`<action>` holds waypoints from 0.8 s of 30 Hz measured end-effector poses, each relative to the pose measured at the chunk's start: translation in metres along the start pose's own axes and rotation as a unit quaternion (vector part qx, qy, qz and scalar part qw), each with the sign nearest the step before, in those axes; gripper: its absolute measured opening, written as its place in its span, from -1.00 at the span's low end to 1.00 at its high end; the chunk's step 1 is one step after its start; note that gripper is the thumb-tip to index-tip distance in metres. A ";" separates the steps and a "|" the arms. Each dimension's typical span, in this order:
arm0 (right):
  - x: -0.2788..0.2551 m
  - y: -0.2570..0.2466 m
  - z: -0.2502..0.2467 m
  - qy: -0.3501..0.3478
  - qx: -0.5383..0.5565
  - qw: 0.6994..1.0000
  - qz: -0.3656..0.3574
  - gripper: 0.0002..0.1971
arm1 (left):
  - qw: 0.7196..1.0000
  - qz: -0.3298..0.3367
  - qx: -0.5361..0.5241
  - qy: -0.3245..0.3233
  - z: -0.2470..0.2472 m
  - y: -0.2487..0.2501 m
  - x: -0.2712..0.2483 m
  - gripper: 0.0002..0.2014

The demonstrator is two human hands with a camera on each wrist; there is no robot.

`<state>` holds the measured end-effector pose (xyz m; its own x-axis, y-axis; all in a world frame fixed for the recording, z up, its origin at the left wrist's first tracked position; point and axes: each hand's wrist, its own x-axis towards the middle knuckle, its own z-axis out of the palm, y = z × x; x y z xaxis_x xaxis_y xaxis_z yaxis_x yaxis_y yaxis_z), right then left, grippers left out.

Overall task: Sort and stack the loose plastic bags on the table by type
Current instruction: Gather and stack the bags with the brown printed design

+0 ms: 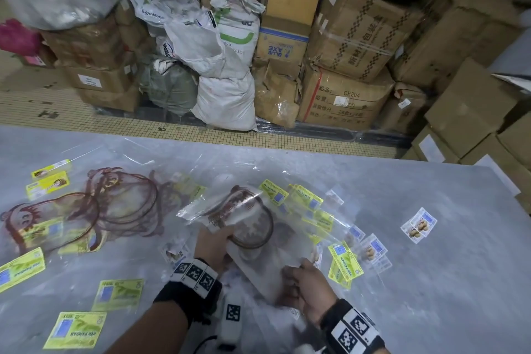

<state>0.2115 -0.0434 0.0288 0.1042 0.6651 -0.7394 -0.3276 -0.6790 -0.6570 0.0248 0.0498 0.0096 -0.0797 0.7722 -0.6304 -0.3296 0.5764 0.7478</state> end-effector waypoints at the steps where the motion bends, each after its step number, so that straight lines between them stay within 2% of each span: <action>1: -0.002 0.001 0.000 -0.004 -0.008 1.000 0.002 -0.85 | 1.000 -0.002 -0.014 0.005 -0.001 -0.001 0.000 -0.31; 5: -0.006 0.003 0.000 -0.010 -0.017 1.000 0.010 -0.86 | 0.997 0.002 -0.075 -0.017 -0.003 0.002 -0.001 -0.42; 7: -0.006 0.002 0.000 -0.006 -0.011 1.000 0.011 -0.85 | 0.995 0.020 -0.093 -0.036 -0.005 0.006 0.000 -0.56; 11: -0.011 0.003 0.000 -0.001 0.006 1.000 0.002 -0.83 | 0.991 0.042 -0.110 -0.056 -0.007 0.008 0.002 -0.64; 15: -0.016 0.006 0.004 0.000 0.016 1.000 0.001 -0.80 | 0.991 0.017 -0.131 -0.018 -0.005 -0.002 0.006 -0.61; 17: -0.015 0.009 0.006 0.002 0.008 1.000 0.002 -0.82 | 0.993 0.001 -0.119 0.001 -0.011 -0.011 0.015 -0.54; 18: -0.015 0.011 0.007 0.003 0.002 1.000 0.001 -0.83 | 0.995 -0.007 -0.100 -0.014 -0.011 -0.014 0.016 -0.42; 19: -0.015 0.012 0.007 0.004 -0.005 1.000 -0.001 -0.83 | 0.997 -0.011 -0.079 -0.016 -0.014 -0.020 0.023 -0.39; 21: -0.016 0.014 0.007 0.002 -0.030 1.000 0.001 -0.85 | 0.999 0.004 -0.036 0.032 -0.015 -0.024 0.026 -0.60; 24: -0.019 0.015 0.003 -0.030 -0.071 0.997 0.021 -0.86 | 0.997 0.023 0.043 0.061 -0.020 -0.012 0.014 -0.58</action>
<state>0.2018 -0.0648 0.0334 0.0348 0.6506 -0.7586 -0.1939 -0.7403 -0.6437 0.0092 0.0478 -0.0122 -0.2091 0.7633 -0.6113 -0.2413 0.5655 0.7887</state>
